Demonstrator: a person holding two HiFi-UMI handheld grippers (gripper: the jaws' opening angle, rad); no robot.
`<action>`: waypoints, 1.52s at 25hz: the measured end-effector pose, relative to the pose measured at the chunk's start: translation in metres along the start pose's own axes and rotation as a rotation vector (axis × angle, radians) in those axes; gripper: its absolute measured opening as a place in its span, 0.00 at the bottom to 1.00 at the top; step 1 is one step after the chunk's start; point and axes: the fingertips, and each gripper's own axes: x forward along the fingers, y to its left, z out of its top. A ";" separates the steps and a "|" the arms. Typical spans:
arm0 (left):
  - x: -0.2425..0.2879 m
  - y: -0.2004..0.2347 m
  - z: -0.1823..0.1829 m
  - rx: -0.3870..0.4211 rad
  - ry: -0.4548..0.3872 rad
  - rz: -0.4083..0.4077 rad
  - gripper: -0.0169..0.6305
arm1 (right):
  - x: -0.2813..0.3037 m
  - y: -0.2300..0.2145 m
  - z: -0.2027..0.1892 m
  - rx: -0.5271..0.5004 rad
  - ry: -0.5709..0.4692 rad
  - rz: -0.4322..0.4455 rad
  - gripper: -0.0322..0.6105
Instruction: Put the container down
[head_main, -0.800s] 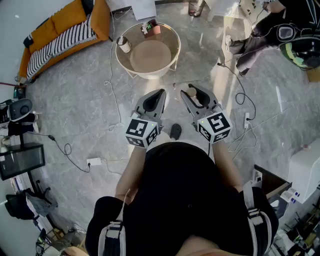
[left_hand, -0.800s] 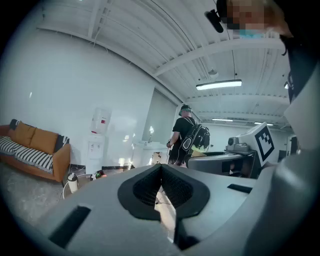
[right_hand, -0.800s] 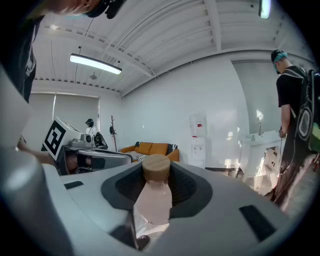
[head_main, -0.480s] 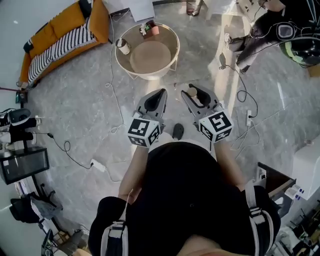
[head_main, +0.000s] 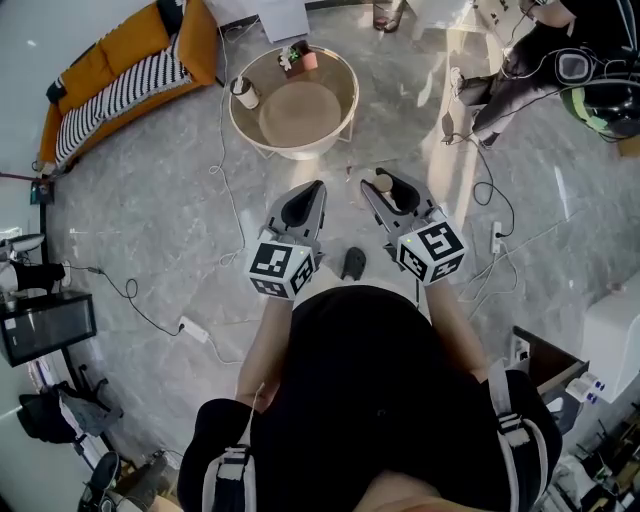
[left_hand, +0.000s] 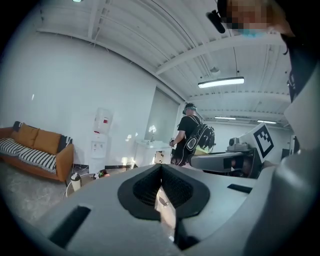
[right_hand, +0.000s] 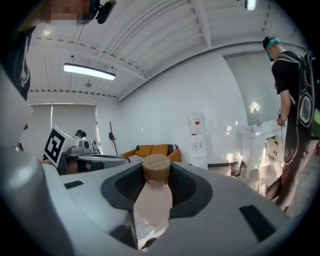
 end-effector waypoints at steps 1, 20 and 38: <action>0.000 0.000 0.000 0.003 -0.001 -0.001 0.05 | 0.000 0.000 0.001 0.000 -0.002 0.002 0.26; 0.037 0.080 -0.005 -0.044 0.033 0.032 0.05 | 0.069 -0.037 0.016 -0.032 0.019 -0.028 0.26; 0.142 0.211 0.054 -0.009 0.003 -0.098 0.05 | 0.205 -0.087 0.077 -0.018 -0.031 -0.108 0.26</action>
